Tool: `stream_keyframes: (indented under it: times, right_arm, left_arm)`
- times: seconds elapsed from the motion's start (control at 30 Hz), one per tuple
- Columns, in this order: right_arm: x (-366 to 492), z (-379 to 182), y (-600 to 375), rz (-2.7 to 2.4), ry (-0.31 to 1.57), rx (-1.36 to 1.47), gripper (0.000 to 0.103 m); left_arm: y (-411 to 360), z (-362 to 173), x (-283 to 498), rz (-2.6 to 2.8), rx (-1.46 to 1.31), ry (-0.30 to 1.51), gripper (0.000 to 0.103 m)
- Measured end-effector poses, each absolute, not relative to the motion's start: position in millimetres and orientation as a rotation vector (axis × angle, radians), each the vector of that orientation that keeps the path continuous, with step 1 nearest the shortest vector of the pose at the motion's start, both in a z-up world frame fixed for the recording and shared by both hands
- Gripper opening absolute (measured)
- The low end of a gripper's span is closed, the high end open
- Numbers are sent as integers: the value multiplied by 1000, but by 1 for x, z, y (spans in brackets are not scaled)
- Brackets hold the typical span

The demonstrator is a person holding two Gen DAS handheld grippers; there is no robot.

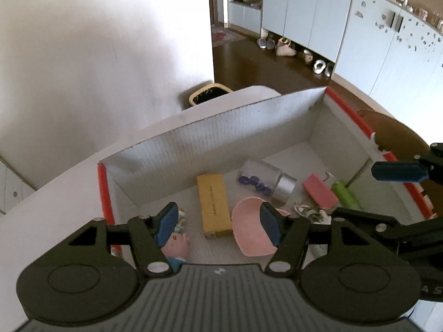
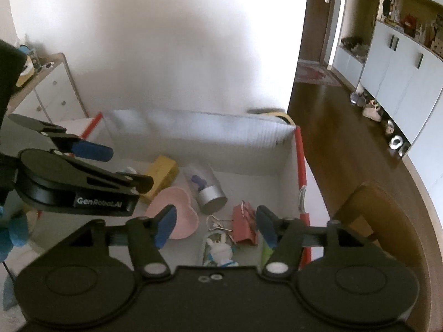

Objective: Organize rigid objects
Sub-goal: 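Open both tools to release the yellow box and binder clip, then lift both open tools out of the red box and lower them toward the table items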

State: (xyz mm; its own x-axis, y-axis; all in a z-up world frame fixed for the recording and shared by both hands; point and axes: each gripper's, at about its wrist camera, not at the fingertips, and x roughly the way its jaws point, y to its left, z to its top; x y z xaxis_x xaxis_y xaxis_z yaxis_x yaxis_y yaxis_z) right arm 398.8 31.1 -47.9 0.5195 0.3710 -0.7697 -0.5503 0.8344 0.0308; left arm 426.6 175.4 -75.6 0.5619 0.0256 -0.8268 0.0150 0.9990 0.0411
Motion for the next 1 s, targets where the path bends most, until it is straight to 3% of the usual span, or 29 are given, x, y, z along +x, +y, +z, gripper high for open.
stream_keyframes:
  times: [0.63,0.73,0.93,1.0]
  right_arm:
    - [340,10,5,572,775,-168,85]
    - [329,15,1,578,763,-154,88]
    - [302,26,-14,605,742,-110,96]
    - [292,29,-20,618,734,-102,98]
  left_arm:
    - [165,-18,356,-46,-11,851,65]
    - [163,-10,342,-62,-17,834,74]
    - [158,1,309,-86,-30,798,76]
    - [156,3,299,-98,-32,790,82]
